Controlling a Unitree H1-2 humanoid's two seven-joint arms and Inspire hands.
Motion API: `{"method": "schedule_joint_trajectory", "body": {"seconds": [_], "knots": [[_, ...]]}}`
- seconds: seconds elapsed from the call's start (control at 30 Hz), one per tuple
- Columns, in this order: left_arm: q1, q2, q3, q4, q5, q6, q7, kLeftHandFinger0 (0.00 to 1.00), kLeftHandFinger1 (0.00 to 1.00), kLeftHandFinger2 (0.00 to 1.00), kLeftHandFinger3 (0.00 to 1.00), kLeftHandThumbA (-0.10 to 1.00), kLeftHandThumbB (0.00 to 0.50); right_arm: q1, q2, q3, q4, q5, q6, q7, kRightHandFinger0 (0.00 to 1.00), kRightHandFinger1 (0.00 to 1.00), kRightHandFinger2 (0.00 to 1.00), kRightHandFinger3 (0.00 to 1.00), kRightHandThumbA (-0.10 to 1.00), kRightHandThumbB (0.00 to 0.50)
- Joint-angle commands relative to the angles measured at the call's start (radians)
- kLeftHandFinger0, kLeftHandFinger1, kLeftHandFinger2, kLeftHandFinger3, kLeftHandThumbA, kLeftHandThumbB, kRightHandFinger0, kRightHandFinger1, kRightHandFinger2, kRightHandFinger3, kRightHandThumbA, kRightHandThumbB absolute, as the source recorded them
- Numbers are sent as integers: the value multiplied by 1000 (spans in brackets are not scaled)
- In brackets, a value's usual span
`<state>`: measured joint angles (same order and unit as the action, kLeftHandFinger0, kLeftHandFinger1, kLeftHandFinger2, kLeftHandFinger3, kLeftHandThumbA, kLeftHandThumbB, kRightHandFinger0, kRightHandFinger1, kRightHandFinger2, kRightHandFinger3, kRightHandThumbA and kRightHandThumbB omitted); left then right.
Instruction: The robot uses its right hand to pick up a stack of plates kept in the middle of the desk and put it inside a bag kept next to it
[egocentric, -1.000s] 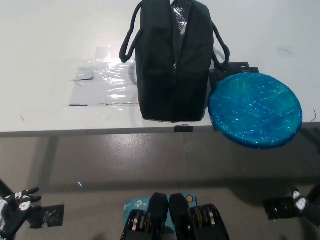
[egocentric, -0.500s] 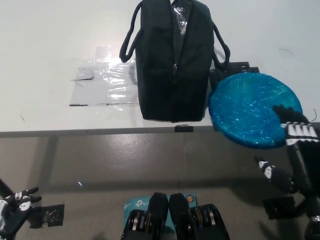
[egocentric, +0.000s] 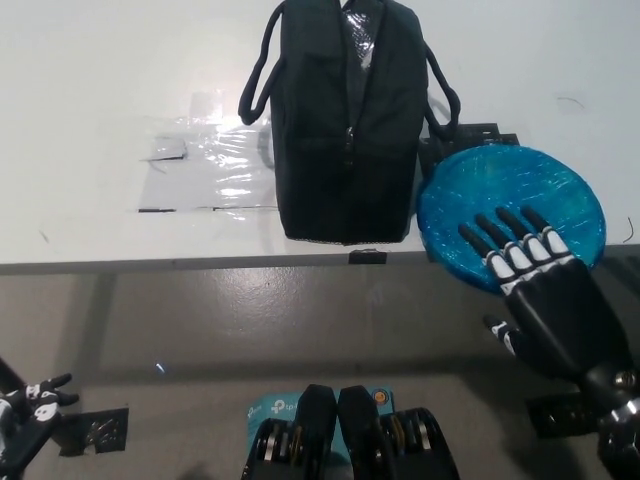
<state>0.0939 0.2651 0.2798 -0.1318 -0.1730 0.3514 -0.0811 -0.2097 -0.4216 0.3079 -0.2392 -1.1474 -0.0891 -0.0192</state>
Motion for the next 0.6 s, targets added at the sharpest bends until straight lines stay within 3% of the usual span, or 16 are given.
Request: {"method": "schedule_joint_trajectory", "body": {"seconds": [0.0, 0.23, 0.4, 0.57], "knots": [[-2, 34, -9, -29, 8, 4, -12, 627, 692, 763, 949, 81, 0, -59, -48, 8, 20, -110, -5, 26, 1000, 1000, 1000, 1000, 875, 500], [-1, 44, -12, -38, 17, 7, -9, 656, 698, 764, 935, 53, 0, -112, -55, 0, 91, -117, 4, -2, 1000, 1000, 1000, 1000, 873, 500], [-3, 57, -28, -40, 37, 3, -11, 652, 690, 763, 970, 71, 0, -96, -12, -4, 128, -88, 46, 39, 1000, 1000, 1000, 1000, 894, 500], [-1, 73, -44, -39, 49, -8, -17, 675, 697, 773, 985, 93, 0, -30, 64, 7, 179, -25, 44, 1, 1000, 1000, 1000, 1000, 753, 500]]}}
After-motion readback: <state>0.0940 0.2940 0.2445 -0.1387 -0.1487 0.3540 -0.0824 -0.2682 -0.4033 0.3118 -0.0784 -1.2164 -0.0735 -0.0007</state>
